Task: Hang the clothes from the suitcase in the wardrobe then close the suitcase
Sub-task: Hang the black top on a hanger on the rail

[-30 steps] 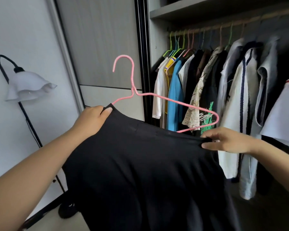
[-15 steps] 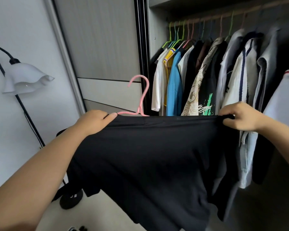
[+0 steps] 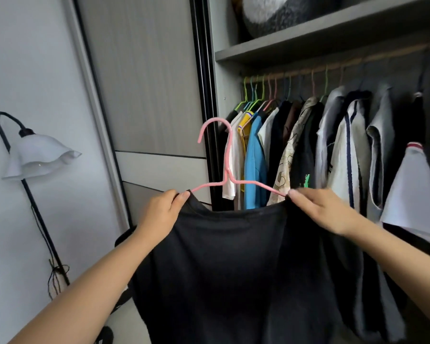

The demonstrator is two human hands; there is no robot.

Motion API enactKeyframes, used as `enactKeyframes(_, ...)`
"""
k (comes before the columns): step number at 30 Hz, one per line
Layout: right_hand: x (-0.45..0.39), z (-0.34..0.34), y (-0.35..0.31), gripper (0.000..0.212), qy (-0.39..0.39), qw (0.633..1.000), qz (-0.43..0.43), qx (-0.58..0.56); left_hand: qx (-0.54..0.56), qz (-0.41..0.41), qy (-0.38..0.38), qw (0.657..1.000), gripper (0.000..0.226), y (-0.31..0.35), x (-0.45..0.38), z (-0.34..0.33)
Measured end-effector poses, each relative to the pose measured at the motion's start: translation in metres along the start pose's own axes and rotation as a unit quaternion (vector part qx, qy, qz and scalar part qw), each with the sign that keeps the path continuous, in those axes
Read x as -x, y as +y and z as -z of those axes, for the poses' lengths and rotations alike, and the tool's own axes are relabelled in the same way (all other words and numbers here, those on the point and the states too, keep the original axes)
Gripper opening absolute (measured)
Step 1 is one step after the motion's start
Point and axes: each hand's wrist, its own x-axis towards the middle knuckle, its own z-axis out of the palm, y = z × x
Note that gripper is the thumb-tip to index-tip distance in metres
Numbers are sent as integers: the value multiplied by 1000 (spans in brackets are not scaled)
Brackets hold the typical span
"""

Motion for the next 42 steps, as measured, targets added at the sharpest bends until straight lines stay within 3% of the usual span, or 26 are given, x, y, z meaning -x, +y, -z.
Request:
enactKeyframes(3, 10, 8, -8, 43, 16, 987, 11, 157, -87, -2, 25, 996, 37, 6, -11, -2)
enactKeyframes(6, 14, 25, 1, 32, 43, 987, 5, 154, -187, -42, 4, 981, 29, 10, -19, -11)
enactKeyframes(9, 31, 52, 21, 33, 54, 989, -7, 140, -172, -80, -21, 982, 26, 12, -31, -28)
enactKeyframes(13, 64, 90, 35, 41, 17, 986, -66, 150, -69, -101, -25, 992, 26, 39, -40, -64)
enactKeyframes(17, 91, 126, 44, 24, -21, 975, -190, 118, 29, -160, -39, 986, 25, 92, -48, -104)
enactKeyframes(22, 121, 165, 32, 17, -75, 931, -341, -108, 54, -238, -162, 956, 36, 160, -67, -151)
enactKeyframes(25, 133, 181, 31, 18, -15, 919, -386, -81, 11, -252, -261, 932, 31, 197, -70, -179)
enactKeyframes(28, 149, 188, 36, 20, 37, 891, -445, -78, -15, -271, -297, 915, 40, 225, -67, -202)
enactKeyframes(32, 160, 186, 42, 22, 80, 845, -525, -60, -52, -300, -304, 903, 47, 247, -74, -221)
enactKeyframes(36, 150, 193, 53, 31, 106, 845, -525, 16, -76, -304, -321, 894, 47, 266, -82, -231)
enactKeyframes(42, 117, 227, 75, 16, 165, 843, -511, 39, -44, -327, -273, 904, 59, 286, -98, -232)
